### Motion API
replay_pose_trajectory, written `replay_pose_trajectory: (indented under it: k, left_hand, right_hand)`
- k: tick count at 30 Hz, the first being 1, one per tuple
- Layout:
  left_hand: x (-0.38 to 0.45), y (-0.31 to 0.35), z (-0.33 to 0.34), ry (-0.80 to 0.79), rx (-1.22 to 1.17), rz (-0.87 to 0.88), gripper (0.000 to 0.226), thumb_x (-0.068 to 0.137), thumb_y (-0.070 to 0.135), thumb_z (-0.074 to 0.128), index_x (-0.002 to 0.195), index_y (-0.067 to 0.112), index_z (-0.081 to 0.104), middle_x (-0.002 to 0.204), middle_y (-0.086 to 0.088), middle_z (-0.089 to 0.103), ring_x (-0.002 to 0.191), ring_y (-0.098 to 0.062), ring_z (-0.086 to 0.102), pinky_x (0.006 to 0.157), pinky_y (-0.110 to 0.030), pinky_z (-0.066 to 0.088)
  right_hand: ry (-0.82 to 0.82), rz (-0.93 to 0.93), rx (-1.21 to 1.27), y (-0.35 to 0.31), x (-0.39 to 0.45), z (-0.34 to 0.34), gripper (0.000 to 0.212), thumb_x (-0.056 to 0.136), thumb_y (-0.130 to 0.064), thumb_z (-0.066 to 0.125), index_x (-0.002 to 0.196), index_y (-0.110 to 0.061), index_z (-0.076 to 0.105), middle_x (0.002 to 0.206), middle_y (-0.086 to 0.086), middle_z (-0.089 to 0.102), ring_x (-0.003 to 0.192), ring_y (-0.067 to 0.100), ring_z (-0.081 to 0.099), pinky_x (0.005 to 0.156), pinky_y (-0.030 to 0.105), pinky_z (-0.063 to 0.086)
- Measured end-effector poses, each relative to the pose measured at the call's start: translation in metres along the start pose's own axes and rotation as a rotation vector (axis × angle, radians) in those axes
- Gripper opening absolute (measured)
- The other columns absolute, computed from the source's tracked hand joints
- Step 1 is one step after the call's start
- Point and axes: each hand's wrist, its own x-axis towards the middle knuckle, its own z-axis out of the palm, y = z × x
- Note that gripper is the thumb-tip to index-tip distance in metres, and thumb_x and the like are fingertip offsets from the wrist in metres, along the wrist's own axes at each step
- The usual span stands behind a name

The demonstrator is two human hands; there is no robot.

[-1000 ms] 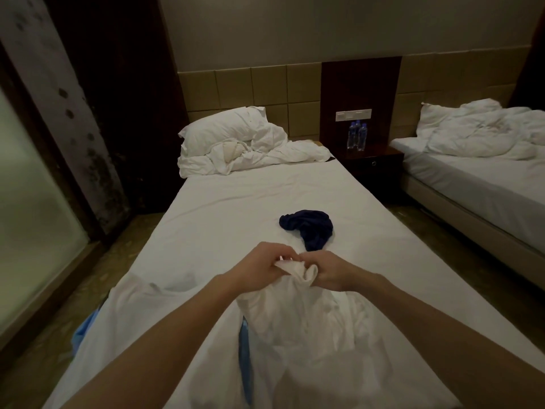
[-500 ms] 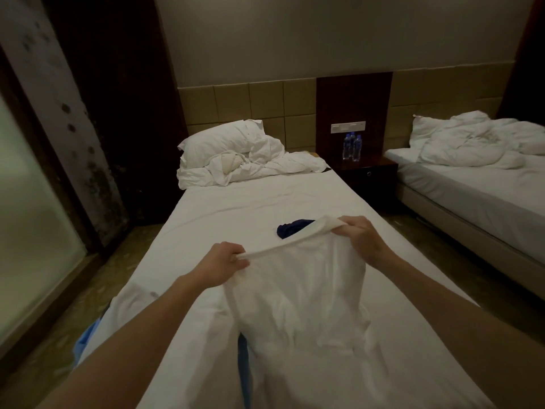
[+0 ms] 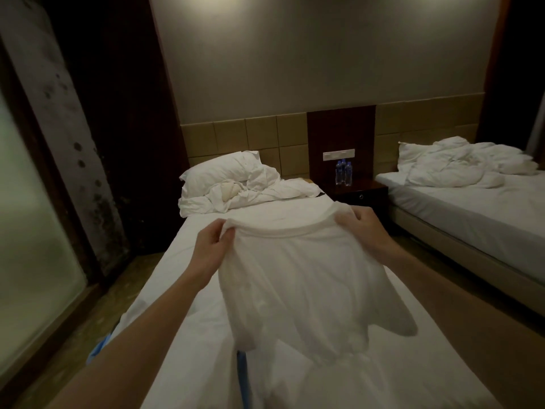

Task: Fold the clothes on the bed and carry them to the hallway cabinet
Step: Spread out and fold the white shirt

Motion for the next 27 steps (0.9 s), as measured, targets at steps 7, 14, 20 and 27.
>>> replay_pose_trajectory:
  k: [7, 14, 20, 27]
  left_hand:
    - [0.004, 0.046, -0.008, 0.264, 0.409, 0.365, 0.024, 0.103, 0.026, 0.049, 0.086, 0.013, 0.058, 0.069, 0.009, 0.057, 0.062, -0.006, 0.054, 0.059, -0.033, 0.042]
    - [0.008, 0.126, -0.029, 0.445, 0.489, 0.489, 0.030, 0.103, 0.035, 0.048, 0.085, 0.015, 0.061, 0.073, 0.005, 0.059, 0.064, -0.007, 0.054, 0.059, -0.020, 0.038]
    - [0.013, 0.181, -0.055, 0.468, 0.561, 0.635, 0.039, 0.103, 0.038, 0.045, 0.081, 0.008, 0.055, 0.069, -0.004, 0.059, 0.062, -0.023, 0.056, 0.057, -0.042, 0.043]
    - [0.025, 0.177, -0.052, 0.454, 0.666, 0.643, 0.036, 0.103, 0.038, 0.045, 0.087, 0.009, 0.059, 0.072, -0.007, 0.063, 0.064, -0.028, 0.060, 0.058, -0.044, 0.048]
  right_hand:
    - [0.189, -0.197, -0.005, -0.053, -0.011, -0.028, 0.015, 0.101, -0.026, 0.053, 0.099, -0.020, 0.066, 0.091, -0.004, 0.064, 0.085, 0.006, 0.057, 0.073, 0.018, 0.042]
    - [0.356, -0.340, -0.021, -0.110, -0.019, -0.063, 0.018, 0.095, -0.029, 0.062, 0.097, -0.015, 0.073, 0.089, 0.000, 0.069, 0.082, 0.008, 0.060, 0.075, 0.023, 0.045]
    - [0.419, -0.414, 0.028, -0.160, -0.022, -0.095, 0.026, 0.087, -0.024, 0.073, 0.064, -0.022, 0.062, 0.055, -0.016, 0.054, 0.051, -0.004, 0.043, 0.053, 0.007, 0.033]
    - [0.397, -0.421, -0.164, -0.140, -0.005, -0.096, 0.024, 0.096, -0.026, 0.061, 0.074, -0.019, 0.058, 0.064, -0.014, 0.052, 0.058, -0.003, 0.047, 0.057, 0.010, 0.032]
